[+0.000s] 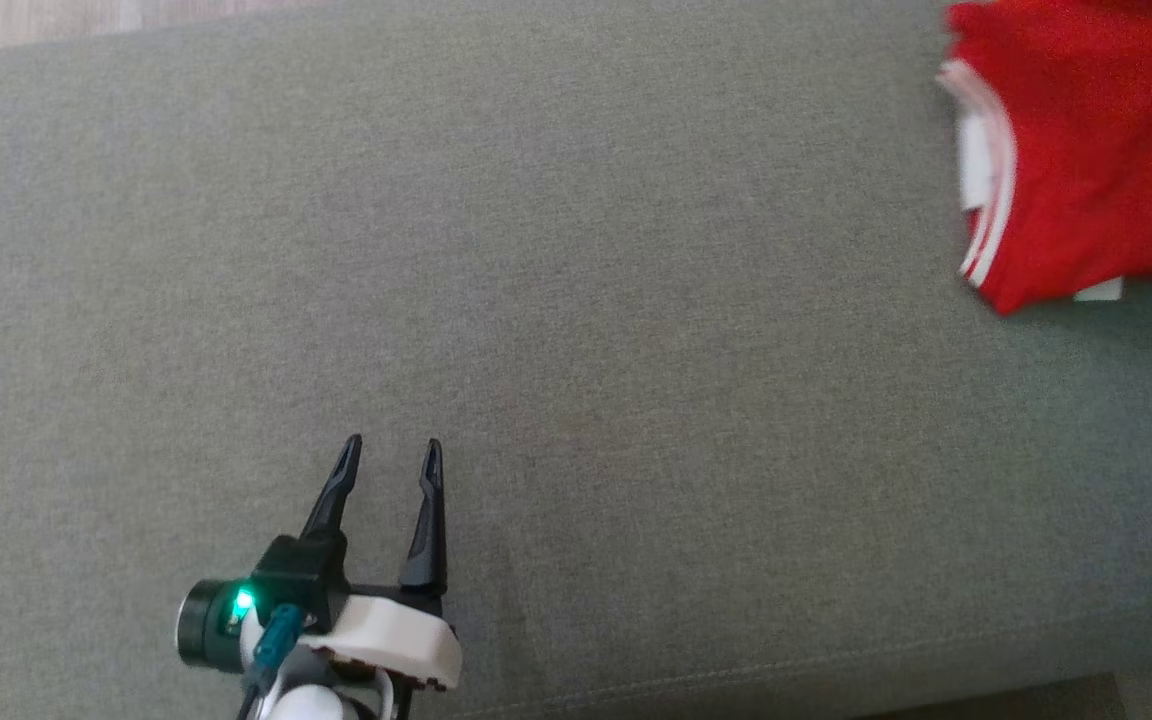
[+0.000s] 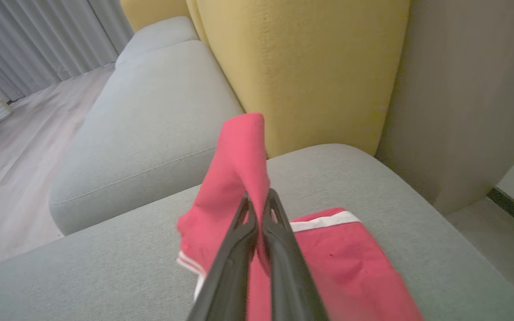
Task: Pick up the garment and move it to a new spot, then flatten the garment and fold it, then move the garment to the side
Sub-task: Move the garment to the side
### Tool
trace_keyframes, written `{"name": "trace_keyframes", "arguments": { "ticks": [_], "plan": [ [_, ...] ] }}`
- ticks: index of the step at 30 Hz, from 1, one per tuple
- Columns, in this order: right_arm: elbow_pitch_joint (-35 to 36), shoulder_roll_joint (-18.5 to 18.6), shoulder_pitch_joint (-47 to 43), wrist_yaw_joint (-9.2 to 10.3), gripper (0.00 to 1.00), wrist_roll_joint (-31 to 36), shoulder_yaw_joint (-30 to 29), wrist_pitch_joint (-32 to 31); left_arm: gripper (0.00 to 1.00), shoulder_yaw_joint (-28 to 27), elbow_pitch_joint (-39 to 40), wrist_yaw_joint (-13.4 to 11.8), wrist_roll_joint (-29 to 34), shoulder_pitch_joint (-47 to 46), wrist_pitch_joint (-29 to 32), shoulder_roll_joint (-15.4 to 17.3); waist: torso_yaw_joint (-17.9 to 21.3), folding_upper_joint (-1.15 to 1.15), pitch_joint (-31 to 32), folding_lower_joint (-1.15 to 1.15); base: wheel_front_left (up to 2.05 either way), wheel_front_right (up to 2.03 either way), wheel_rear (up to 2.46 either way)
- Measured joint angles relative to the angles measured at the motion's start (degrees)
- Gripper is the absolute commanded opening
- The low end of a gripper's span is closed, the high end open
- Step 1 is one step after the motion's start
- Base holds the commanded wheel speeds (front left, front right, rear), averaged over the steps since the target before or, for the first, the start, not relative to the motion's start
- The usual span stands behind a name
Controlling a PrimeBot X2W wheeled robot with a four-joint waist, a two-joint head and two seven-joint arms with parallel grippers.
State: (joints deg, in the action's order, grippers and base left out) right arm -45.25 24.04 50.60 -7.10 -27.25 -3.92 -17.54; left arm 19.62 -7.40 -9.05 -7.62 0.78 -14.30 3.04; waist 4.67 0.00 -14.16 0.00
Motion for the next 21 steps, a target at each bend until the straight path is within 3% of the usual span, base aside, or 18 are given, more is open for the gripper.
{"name": "trace_keyframes", "arguments": {
  "ticks": [3, 4, 5, 6, 10, 14, 21],
  "plan": [
    [-2.19, 1.32, 0.47, 0.0, 0.0, 2.58, -2.04, 1.02, 1.0, -0.08, 0.01, 0.02, 0.08, 0.2, 0.0, 0.0, -0.19, 0.0, 0.21, 0.0, 0.0, 0.0, 0.0],
    [-3.2, 1.35, 0.47, 0.0, 0.05, 3.74, -2.83, 1.51, 1.0, -0.19, 0.02, 0.02, 0.09, 0.24, 0.0, 0.0, -0.16, 0.0, 0.2, 0.0, 0.0, 0.0, 0.0],
    [-4.17, 1.33, 0.47, 0.0, 0.45, 5.09, -3.47, 1.99, 1.0, -0.32, 0.1, 0.0, 0.18, 0.22, 0.0, 0.01, -0.07, 0.0, 0.13, 0.0, 0.0, 0.0, 0.0],
    [-5.0, 1.27, 0.47, 0.0, 1.0, 6.54, -3.88, 2.52, 1.0, -0.37, 0.24, -0.01, 0.44, 0.23, 0.0, 0.01, 0.04, 0.0, 0.03, 0.0, 0.0, 0.0, 0.0],
    [-5.71, 1.02, 0.48, 0.0, 1.0, 12.94, -4.83, 7.45, 1.0, -0.34, 0.38, -0.01, 0.47, 0.19, 0.0, 0.01, 0.5, 0.0, -0.09, 0.0, 0.0, 0.0, 0.0],
    [-2.13, 1.1, 0.41, 0.0, 1.0, 18.64, -3.53, 14.11, 1.0, -0.73, 0.59, -0.12, 0.38, 0.13, 0.0, 0.0, 0.46, 0.0, 0.75, 0.0, 0.0, 0.0, 0.0],
    [13.47, -2.41, -11.45, 0.0, 1.0, 14.56, 2.29, 17.62, 1.0, -1.36, 0.66, -1.35, -1.42, 1.72, 0.0, 0.0, 0.1, 0.0, 6.2, 0.0, 0.0, 0.0, 0.0]
  ]
}}
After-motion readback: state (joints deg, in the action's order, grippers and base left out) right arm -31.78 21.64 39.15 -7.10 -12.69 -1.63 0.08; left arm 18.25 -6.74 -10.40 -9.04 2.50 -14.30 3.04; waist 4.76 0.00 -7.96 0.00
